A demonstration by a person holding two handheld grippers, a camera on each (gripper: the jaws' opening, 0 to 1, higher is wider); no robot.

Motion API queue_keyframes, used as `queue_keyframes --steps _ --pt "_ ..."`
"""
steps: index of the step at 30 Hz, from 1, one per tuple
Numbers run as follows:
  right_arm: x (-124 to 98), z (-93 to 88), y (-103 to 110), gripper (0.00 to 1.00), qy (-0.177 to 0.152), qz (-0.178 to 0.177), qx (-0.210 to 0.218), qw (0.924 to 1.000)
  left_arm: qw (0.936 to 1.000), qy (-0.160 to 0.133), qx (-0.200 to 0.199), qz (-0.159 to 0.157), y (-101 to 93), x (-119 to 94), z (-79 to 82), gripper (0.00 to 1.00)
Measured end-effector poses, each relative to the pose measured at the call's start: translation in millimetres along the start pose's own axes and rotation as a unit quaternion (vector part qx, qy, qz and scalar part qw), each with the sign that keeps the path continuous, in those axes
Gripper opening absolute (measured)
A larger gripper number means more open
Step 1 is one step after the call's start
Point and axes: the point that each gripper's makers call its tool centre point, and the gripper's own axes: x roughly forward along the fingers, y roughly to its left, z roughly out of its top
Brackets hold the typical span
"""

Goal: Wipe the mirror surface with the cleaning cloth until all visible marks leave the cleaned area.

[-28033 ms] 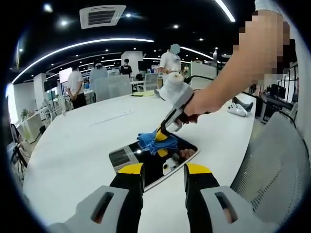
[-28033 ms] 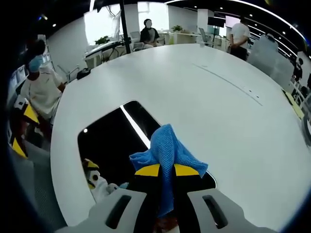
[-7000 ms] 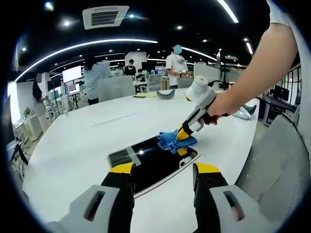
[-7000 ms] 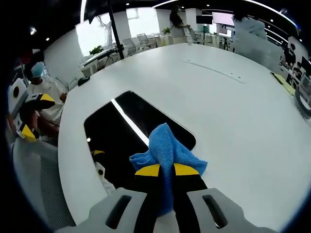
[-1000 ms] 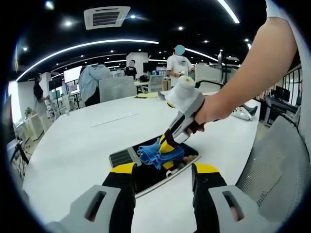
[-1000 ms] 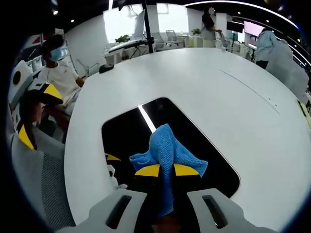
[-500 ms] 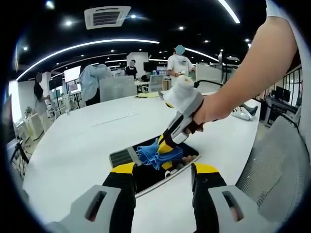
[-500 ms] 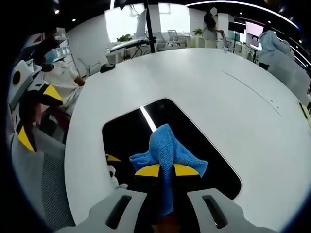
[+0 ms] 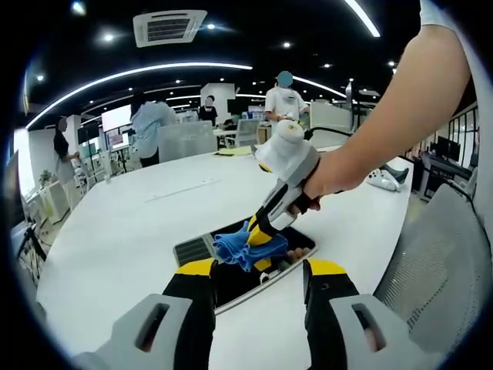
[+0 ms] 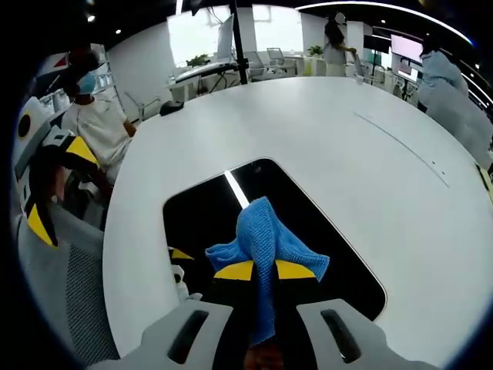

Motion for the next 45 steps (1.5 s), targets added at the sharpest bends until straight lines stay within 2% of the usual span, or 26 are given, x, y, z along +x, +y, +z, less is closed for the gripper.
queue_keyframes --steps 45 --pt "12.6 14.5 9.1 0.04 -0.003 0.010 -0.002 0.9999 1.0000 -0.001 -0.001 -0.002 -0.8 -0.3 0.7 0.42"
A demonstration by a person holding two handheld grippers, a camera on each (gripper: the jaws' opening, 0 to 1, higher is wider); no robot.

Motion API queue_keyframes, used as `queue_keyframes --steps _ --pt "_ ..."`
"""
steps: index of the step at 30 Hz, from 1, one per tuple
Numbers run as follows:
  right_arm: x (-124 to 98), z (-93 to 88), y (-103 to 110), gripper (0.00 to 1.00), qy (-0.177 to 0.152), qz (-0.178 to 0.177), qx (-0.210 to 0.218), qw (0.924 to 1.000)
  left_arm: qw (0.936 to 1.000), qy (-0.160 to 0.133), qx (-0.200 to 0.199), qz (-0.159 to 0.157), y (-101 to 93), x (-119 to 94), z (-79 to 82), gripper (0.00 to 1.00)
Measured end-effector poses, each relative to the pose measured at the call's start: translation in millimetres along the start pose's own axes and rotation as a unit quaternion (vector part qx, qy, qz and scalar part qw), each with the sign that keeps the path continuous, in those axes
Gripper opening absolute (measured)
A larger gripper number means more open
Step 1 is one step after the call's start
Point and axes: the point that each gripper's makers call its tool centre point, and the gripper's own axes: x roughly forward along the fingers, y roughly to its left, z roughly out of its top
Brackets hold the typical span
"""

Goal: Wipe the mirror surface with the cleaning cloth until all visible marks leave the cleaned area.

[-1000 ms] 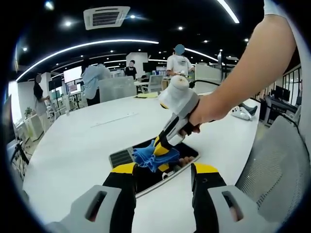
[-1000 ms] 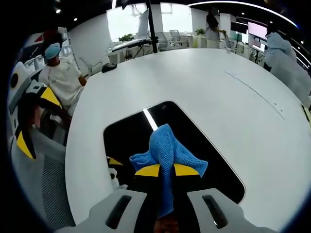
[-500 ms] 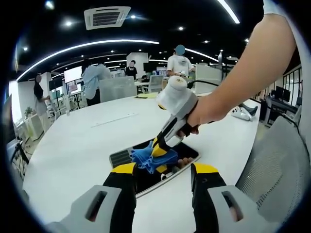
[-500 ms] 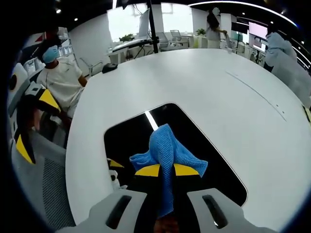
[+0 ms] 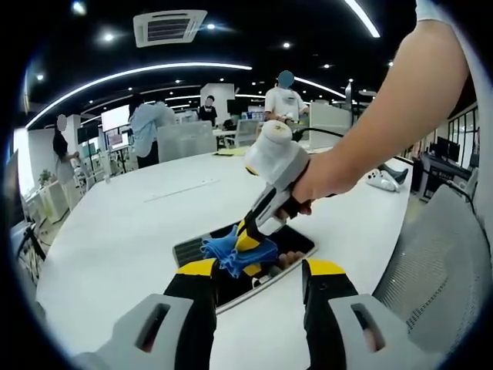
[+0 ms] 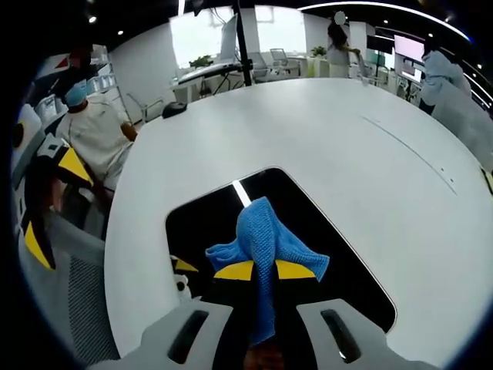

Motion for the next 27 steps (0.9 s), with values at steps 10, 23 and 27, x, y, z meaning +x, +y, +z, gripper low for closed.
queue_keyframes --steps 10,23,27 --pt "1.9 1.9 1.4 0.04 -0.002 0.003 -0.001 1.0000 1.0000 0.000 -0.001 0.000 0.3 -0.1 -0.2 0.42" --pt "6.5 6.4 3.5 0.04 -0.002 0.006 -0.007 1.0000 1.0000 -0.001 -0.003 0.001 0.7 -0.1 -0.2 0.42" --pt "7.7 7.7 4.0 0.04 -0.003 0.007 -0.006 1.0000 1.0000 -0.001 -0.003 0.000 0.3 0.0 -0.4 0.42"
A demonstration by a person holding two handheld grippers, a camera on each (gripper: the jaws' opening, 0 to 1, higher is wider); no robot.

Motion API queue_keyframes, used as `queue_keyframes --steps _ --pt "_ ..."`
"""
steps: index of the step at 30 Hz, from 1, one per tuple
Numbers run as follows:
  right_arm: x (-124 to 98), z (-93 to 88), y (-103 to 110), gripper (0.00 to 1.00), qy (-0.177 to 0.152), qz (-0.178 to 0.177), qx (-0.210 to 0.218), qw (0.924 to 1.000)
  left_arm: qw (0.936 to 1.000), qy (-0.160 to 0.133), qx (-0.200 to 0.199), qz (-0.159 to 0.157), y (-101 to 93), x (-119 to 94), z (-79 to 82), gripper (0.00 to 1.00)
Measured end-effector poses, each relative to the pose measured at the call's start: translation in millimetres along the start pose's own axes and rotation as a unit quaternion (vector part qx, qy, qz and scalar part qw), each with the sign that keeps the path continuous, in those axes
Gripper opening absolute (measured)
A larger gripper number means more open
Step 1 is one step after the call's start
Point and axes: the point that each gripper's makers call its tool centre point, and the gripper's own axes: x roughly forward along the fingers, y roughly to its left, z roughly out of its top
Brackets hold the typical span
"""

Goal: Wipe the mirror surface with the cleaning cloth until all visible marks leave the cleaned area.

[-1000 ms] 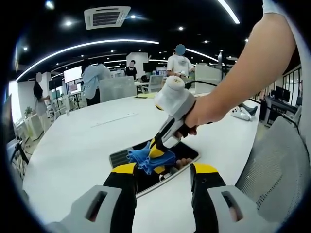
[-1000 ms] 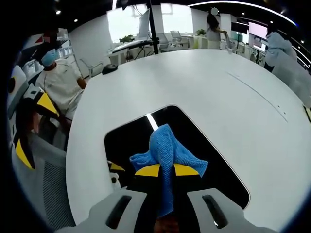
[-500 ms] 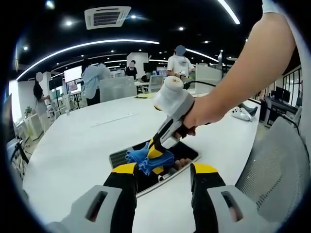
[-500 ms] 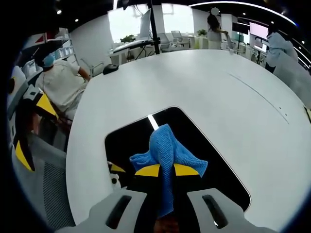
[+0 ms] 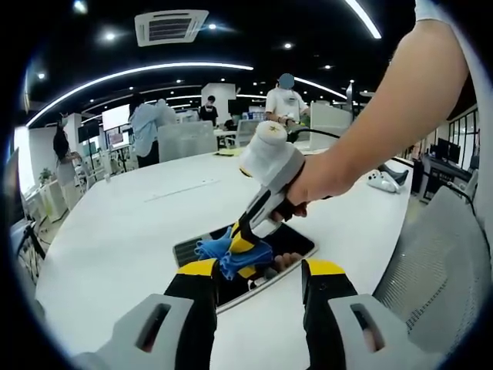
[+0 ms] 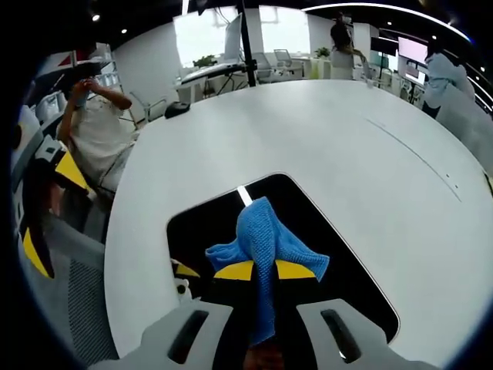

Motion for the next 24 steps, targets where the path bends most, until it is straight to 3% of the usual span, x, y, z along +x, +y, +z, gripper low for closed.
queue_keyframes --steps 24 --pt "7.3 7.9 3.4 0.04 -0.002 0.005 -0.004 1.0000 1.0000 0.001 -0.003 0.001 0.8 0.1 -0.7 0.41"
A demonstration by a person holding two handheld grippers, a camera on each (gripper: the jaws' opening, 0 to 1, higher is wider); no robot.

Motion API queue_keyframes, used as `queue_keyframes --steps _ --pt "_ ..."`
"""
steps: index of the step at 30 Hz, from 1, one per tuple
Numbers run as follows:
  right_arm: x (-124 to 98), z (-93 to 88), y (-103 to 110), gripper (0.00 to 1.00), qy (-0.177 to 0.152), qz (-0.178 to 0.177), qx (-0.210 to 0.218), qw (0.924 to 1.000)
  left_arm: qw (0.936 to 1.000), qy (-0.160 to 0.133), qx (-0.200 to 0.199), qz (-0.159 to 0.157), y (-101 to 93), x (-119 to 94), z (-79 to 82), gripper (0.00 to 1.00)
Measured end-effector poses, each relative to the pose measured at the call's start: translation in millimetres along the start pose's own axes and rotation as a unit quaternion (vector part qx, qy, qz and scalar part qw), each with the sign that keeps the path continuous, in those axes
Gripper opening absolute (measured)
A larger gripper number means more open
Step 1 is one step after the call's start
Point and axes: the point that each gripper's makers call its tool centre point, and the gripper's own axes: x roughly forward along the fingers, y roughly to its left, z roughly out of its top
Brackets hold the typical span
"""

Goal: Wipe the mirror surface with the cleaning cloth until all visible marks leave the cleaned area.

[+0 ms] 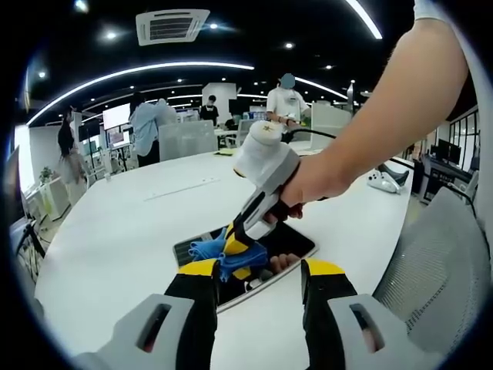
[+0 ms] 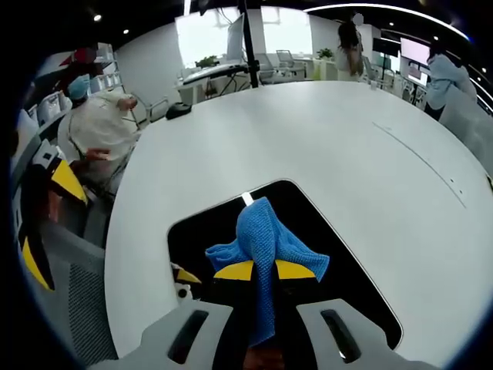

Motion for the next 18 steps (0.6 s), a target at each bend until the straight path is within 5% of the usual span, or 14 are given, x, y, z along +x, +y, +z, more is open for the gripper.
queue_keyframes --steps 18 --pt "5.6 5.8 3.9 0.04 0.000 0.007 -0.005 1.0000 1.0000 0.001 0.001 0.000 0.5 2.3 -3.7 0.41"
